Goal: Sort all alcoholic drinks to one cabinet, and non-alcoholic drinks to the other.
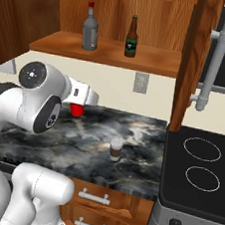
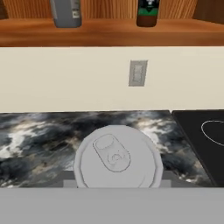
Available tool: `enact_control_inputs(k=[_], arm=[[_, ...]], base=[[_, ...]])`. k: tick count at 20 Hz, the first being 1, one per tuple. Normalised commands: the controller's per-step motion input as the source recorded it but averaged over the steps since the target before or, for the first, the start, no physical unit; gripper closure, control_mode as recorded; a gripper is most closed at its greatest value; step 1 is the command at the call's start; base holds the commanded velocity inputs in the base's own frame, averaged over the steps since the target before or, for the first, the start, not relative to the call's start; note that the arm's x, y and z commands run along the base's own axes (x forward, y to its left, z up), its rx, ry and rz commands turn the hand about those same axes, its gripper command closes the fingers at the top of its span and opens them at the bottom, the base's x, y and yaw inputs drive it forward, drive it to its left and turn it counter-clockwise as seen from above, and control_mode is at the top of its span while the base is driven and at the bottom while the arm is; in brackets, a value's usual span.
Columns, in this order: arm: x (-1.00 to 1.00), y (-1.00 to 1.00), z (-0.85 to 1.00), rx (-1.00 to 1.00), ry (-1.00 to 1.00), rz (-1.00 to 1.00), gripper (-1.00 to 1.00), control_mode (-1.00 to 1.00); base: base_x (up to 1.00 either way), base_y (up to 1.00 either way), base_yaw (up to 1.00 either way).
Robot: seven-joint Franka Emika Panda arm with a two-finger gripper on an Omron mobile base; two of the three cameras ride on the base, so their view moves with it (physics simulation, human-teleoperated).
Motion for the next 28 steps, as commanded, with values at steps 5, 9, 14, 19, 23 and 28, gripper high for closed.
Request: enact_control_inputs(k=[5,9,14,19,23,28], arm=[[-0.28,0.0,0.15,0.0,-0.04,0.0,1.0,-1.0],[-0.24,0.0,0.09,0.0,-0.02,0.0,1.0,-1.0],[-0.28,0.0,0.07,0.0,-0.01,0.0,1.0,-1.0],[-0.24,0.0,0.04,0.0,0.0,0.0,1.0,-1.0],[-0.21,0.0,0.02,0.0,0.0,0.0,1.0,-1.0],[-0.15,0.0,0.0,0.0,0.0,0.0,1.0,-1.0]], base=[[0.0,0.0,0.0],[0.0,0.0,0.0],[0.0,0.0,0.0],[0.0,0.0,0.0],[0.0,0.0,0.0],[0.0,0.0,0.0]])
